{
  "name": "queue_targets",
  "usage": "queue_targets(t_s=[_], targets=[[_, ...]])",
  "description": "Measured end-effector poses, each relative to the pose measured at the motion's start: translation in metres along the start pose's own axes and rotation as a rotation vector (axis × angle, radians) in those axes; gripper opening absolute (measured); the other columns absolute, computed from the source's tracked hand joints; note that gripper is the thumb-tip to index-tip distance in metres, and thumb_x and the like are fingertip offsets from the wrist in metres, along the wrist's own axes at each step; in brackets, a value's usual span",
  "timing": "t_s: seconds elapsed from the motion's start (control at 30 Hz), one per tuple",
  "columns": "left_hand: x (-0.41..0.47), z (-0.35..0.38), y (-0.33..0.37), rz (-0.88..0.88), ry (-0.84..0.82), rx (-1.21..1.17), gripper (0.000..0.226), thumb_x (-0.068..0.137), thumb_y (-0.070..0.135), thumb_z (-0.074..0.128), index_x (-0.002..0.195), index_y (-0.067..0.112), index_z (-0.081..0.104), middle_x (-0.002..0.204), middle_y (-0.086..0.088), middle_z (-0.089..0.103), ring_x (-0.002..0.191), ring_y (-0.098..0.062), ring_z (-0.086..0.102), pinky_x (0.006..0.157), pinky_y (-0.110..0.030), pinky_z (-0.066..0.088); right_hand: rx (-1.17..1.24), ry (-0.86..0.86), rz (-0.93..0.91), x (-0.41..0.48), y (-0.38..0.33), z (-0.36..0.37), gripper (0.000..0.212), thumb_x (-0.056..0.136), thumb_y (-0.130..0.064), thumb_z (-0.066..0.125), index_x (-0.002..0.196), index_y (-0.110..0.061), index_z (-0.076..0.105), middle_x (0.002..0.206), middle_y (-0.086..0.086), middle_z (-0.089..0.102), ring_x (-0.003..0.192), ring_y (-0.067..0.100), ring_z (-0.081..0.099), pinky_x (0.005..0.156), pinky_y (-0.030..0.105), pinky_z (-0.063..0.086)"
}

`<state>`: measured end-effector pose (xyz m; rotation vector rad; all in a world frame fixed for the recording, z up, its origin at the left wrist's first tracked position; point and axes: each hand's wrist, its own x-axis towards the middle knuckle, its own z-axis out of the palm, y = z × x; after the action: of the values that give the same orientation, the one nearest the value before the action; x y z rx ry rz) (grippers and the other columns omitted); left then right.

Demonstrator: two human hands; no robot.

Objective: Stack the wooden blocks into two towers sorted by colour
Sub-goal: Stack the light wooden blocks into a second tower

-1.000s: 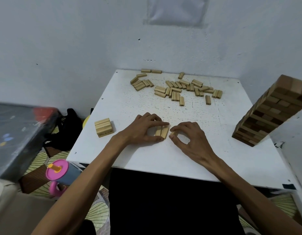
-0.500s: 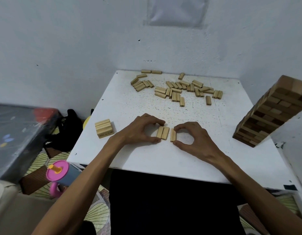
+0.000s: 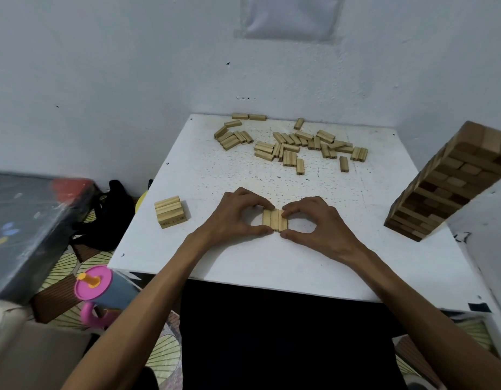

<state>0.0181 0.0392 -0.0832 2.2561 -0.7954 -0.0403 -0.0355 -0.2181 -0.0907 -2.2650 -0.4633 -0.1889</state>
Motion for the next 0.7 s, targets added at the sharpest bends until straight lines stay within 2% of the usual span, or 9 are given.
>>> queue_targets(t_s=[0.2, 0.33, 0.6, 0.7], targets=[[-0.003, 0.003, 0.001, -0.003, 0.02, -0.024, 0.043, 0.077, 0.043, 0.089, 0.117, 0.039, 0.072, 0.119, 0.025, 0.068, 0.12, -0.006, 0.051, 0.109, -0.045, 0.032, 0.03, -0.014, -0.003, 0.004, 0.001, 0.002, 0.031, 0.078, -0.039, 0.09, 0.105, -0.031, 0.076, 0.121, -0.024, 0.069, 0.123, 0.007, 0.054, 0.1, 0.038, 0.05], [-0.001, 0.005, 0.0, -0.001, 0.028, -0.031, 0.042, 0.075, 0.047, 0.09, 0.113, 0.039, 0.075, 0.119, 0.028, 0.069, 0.117, -0.009, 0.053, 0.103, -0.051, 0.04, 0.045, 0.002, -0.008, 0.004, 0.003, 0.003, 0.032, 0.076, -0.037, 0.092, 0.103, -0.03, 0.077, 0.119, -0.022, 0.071, 0.122, 0.009, 0.057, 0.098, 0.039, 0.051], [-0.005, 0.013, 0.005, -0.036, 0.109, -0.058, 0.033, 0.072, 0.039, 0.093, 0.101, 0.034, 0.079, 0.115, 0.031, 0.071, 0.114, -0.004, 0.052, 0.105, -0.051, 0.036, 0.098, -0.009, -0.059, 0.009, 0.003, 0.006, 0.033, 0.076, -0.021, 0.091, 0.105, -0.022, 0.076, 0.116, -0.014, 0.071, 0.114, 0.013, 0.065, 0.093, 0.038, 0.058], [-0.008, 0.014, 0.007, -0.033, 0.134, -0.076, 0.031, 0.07, 0.037, 0.093, 0.098, 0.034, 0.08, 0.113, 0.03, 0.072, 0.114, -0.005, 0.055, 0.103, -0.051, 0.04, 0.125, -0.007, -0.072, 0.011, 0.002, 0.009, 0.034, 0.075, -0.017, 0.091, 0.105, -0.02, 0.077, 0.115, -0.012, 0.071, 0.114, 0.014, 0.066, 0.093, 0.04, 0.059]])
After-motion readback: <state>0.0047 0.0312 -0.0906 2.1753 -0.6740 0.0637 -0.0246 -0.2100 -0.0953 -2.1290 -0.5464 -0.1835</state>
